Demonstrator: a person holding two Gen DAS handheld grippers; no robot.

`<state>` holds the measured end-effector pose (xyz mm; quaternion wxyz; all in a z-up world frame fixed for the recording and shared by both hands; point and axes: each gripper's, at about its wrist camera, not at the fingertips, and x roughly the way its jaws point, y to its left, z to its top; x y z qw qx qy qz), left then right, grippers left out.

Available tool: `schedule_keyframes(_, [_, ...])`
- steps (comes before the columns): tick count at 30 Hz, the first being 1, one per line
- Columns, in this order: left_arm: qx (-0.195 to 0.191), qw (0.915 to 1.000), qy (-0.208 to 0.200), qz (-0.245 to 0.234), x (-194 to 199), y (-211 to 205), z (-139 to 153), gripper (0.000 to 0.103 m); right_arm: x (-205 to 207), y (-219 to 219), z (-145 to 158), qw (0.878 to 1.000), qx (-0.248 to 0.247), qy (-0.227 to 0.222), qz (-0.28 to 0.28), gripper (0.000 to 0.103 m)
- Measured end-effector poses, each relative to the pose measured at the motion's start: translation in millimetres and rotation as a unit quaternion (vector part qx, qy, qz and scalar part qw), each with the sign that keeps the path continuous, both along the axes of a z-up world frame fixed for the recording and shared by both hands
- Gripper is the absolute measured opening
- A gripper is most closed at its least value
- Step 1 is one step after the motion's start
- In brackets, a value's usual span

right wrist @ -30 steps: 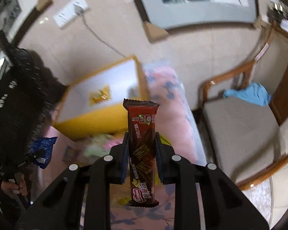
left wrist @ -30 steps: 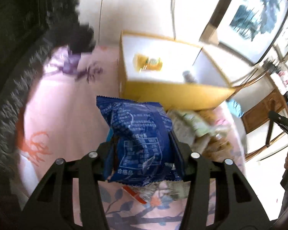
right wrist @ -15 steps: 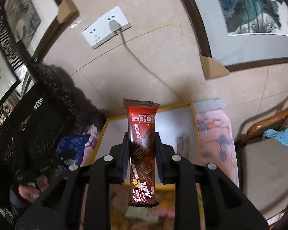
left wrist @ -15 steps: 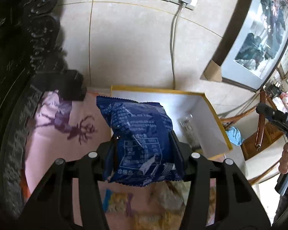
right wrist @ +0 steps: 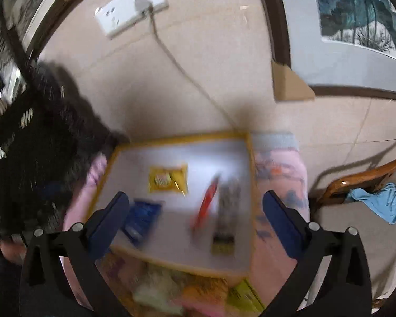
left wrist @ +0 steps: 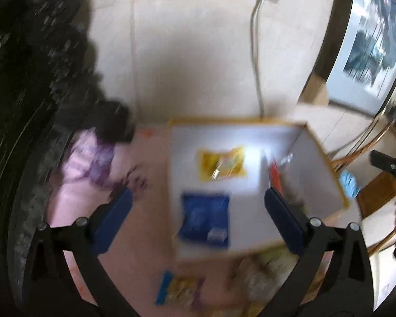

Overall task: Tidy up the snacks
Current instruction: 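Drop packs into yellow box, then left grasps blue pack while right grasps chocolate bar, then release packs into box, then left grasps cartoon puff bag while right grasps cracker bag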

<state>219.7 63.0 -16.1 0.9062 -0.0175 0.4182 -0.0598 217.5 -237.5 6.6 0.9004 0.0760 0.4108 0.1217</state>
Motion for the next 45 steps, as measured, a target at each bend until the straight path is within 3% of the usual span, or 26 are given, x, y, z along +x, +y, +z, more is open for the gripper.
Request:
schedule_keyframes(4, [0.032,0.9972,0.064,0.021,-39,23,-49,0.101,-44,10,-56,0.994,-0.089,0.062,0.026,0.102])
schedule_keyframes(8, [0.024,0.9919,0.120,0.035,-62,36,-100,0.101,-54,5,-116,0.990,-0.026,0.138,-0.019,0.102])
schedule_keyframes(11, [0.001,0.9873,0.153,0.044,-68,39,-127,0.101,-41,6,-141,0.984,0.023,0.171,-0.051,0.102])
schedule_keyframes(17, [0.028,0.9847,0.172,0.003,-60,21,-155,0.101,-21,36,-170,0.975,-0.023,0.215,-0.044,0.102])
schedule_keyframes(19, [0.058,0.9826,0.176,-0.006,-57,12,-164,0.101,-21,39,-175,0.975,-0.031,0.215,-0.047,0.098])
schedule_keyframes(21, [0.072,0.9798,0.185,-0.020,-57,8,-174,0.096,-24,42,-171,0.978,-0.029,0.201,-0.044,0.069])
schedule_keyframes(23, [0.064,0.9830,0.168,-0.036,-63,6,-174,0.088,-28,43,-169,0.976,-0.025,0.210,-0.044,0.064])
schedule_keyframes(25, [0.069,0.9826,0.163,-0.057,-68,2,-169,0.064,-33,44,-166,0.975,-0.022,0.215,-0.044,0.060])
schedule_keyframes(27, [0.064,0.9816,0.171,-0.055,-70,2,-166,0.057,-42,42,-155,0.976,-0.011,0.208,-0.054,0.057])
schedule_keyframes(32, [0.031,0.9817,0.180,-0.053,-79,8,-156,0.052,-73,40,-121,0.981,0.010,0.183,-0.059,0.057])
schedule_keyframes(34, [0.019,0.9853,0.162,-0.050,-87,10,-141,0.052,-86,33,-111,0.982,0.034,0.177,-0.060,0.057])
schedule_keyframes(40, [0.022,0.9936,0.102,-0.044,-106,11,-76,0.052,-110,21,-54,0.990,0.052,0.122,-0.042,0.057])
schedule_keyframes(45, [-0.006,0.9982,0.043,-0.040,-82,6,-18,0.052,-100,16,1,0.997,0.039,0.041,-0.046,0.057])
